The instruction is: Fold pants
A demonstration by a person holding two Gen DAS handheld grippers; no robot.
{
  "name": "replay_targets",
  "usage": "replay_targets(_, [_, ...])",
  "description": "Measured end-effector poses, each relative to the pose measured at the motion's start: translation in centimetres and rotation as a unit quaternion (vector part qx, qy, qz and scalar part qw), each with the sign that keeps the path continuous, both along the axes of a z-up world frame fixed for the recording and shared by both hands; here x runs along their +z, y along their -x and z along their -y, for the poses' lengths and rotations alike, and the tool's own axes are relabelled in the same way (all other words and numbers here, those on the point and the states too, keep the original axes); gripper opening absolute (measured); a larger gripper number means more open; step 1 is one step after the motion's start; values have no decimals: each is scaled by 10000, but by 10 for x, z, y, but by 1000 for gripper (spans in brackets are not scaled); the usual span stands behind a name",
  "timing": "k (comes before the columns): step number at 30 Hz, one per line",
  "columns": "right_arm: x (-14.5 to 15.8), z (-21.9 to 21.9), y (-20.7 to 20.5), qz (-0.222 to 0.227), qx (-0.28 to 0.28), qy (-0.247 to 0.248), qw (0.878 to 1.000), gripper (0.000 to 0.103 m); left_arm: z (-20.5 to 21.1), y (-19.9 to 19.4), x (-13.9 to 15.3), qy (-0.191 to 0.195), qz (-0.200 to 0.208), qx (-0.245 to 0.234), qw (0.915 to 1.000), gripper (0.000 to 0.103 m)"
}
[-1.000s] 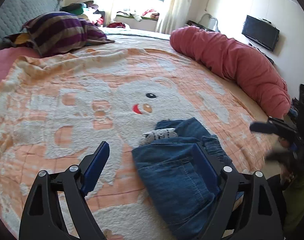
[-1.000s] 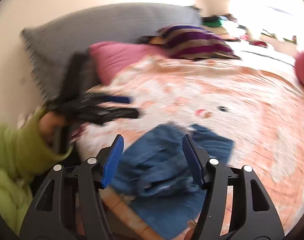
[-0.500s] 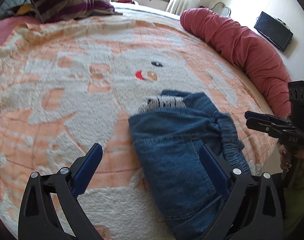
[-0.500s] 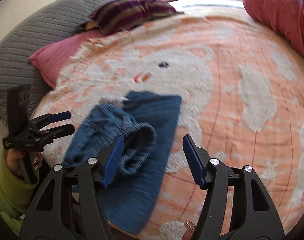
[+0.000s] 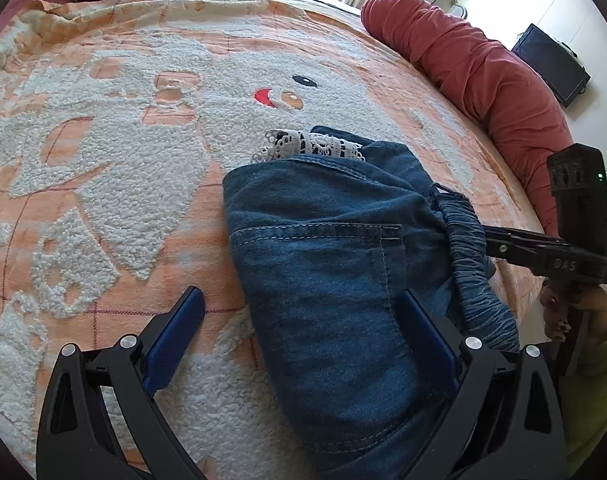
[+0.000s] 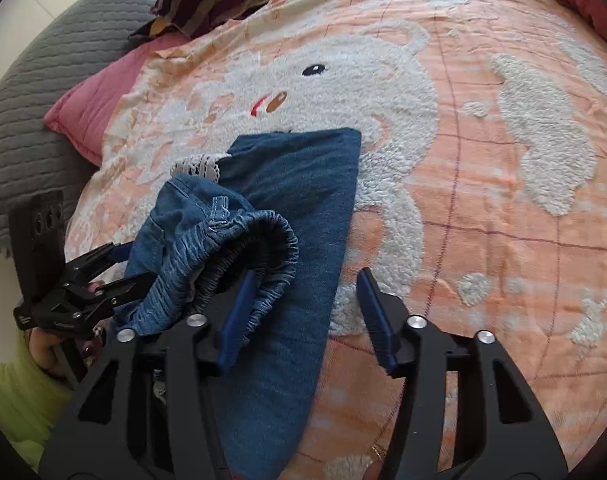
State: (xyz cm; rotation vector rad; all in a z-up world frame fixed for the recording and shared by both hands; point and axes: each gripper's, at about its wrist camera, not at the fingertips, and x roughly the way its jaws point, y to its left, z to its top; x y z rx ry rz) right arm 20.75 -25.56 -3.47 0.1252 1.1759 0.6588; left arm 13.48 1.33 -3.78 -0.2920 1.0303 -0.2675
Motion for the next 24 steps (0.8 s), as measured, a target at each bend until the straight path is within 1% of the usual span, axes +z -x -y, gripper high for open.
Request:
replay_targets(1, [-2, -1, -2, -45, 11, -15, 10000, 38, 0, 0, 0, 23, 10, 4, 10000, 96])
replay_targets(2, [-4, -2, -3, -89, 37, -49, 9999, 34, 1, 0, -1, 59, 11, 21, 10000, 95])
replay_targets(3, [-6, -4, -4, -154, 74, -78, 9998, 33, 1, 0, -1, 86, 4, 24, 10000, 95])
replay_targets(6, [-8, -11, -6, -160, 174, -75, 9997, 32, 7, 1, -1, 176, 29, -30, 9998, 95])
replay_targets(7, [-9, -12, -6, -168, 196, -94, 9996, 32, 10, 0, 0, 222, 49, -74, 9997, 90])
replay_targets(8, [-9, -12, -6, -164, 213, -106, 9996, 30, 13, 0, 0, 262, 71, -112, 9996, 77])
replay_targets(10, [-8, -13, -5, -137, 249, -140, 9995, 26, 17, 2, 1, 303, 146, -124, 9994, 66])
replay_targets(11, [-7, -14, -4, -89, 272, -136, 9995, 24, 19, 4, 3, 270, 191, -138, 9994, 58])
replay_targets(12, [-5, -15, -2, -11, 303, -114, 9995, 22, 20, 5, 5, 205, 252, -139, 9994, 54])
replay_targets(13, [-3, -16, -1, 44, 315, -106, 9994, 20, 21, 6, 8, 148, 326, -127, 9993, 46])
replay_targets(14, [-1, -17, 0, 104, 326, -107, 9994, 14, 20, 7, 10, 138, 372, -118, 9991, 40])
replay_targets(15, [3, -19, 3, 219, 339, -103, 9991, 9, 20, 7, 11, 141, 389, -110, 9991, 39])
replay_targets(16, [6, -20, 5, 312, 360, -102, 9988, 7, 19, 7, 13, 138, 415, -103, 9990, 36])
replay_targets(20, [25, -31, 18, 937, 549, -38, 9941, 6, 17, 7, 23, 91, 547, -119, 9984, 32])
replay_targets(24, [39, -39, 21, 1315, 581, -111, 9896, 6, 9, 4, 38, 61, 770, -12, 9970, 31])
